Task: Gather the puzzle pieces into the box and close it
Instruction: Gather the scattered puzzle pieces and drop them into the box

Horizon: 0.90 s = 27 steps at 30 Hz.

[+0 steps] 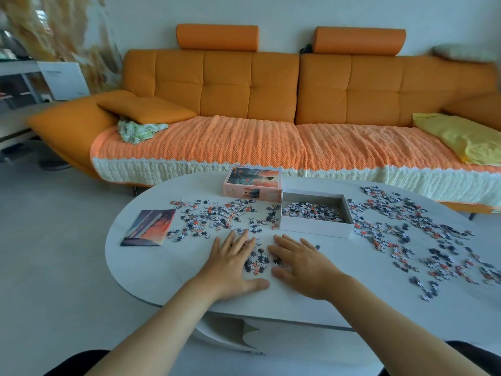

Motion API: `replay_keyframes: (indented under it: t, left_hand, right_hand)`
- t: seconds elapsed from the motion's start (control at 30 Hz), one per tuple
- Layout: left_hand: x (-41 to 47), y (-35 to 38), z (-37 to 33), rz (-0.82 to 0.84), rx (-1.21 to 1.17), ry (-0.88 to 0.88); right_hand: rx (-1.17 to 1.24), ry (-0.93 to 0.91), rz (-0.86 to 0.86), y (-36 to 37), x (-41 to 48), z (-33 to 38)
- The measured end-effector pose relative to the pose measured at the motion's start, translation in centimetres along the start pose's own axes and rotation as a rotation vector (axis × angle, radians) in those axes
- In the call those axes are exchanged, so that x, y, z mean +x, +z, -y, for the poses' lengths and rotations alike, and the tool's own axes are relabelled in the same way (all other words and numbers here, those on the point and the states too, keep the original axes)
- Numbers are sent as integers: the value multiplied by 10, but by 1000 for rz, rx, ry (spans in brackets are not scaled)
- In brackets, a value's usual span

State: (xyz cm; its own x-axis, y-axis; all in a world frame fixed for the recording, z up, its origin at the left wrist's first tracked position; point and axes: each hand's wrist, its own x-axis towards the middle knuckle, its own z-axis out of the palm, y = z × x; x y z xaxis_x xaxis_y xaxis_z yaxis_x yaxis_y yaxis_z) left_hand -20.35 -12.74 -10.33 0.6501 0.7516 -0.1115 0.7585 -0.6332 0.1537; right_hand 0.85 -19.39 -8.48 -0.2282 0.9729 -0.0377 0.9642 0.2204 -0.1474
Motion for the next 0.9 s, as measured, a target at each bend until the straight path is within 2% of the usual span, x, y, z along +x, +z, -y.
replay_keyframes:
  t: [0.1,0.17,0.33,0.47,0.6,0.8,0.9]
  left_hand:
    - [5,0,-13,5,-51,71]
    - [11,1,-24,-3,-50,124]
    - [30,4,-51,-86,-64,214]
    - [46,5,-73,-219,-247,288]
    - [58,8,-87,-237,-344,328]
    - [63,6,-82,-315,-556,375]
    - [64,-9,-81,-410,-651,294]
  right_hand:
    - [30,100,-24,-1,-11,-19]
    - [34,154,25,2,-19,-30]
    - [52,143,7,7,-31,-38]
    - [100,185,-13,6,-36,-51]
    - [180,223,-38,8,-36,-64]
    - [271,148,-62,4,-28,-54]
    - [311,98,-100,-8,-24,-41]
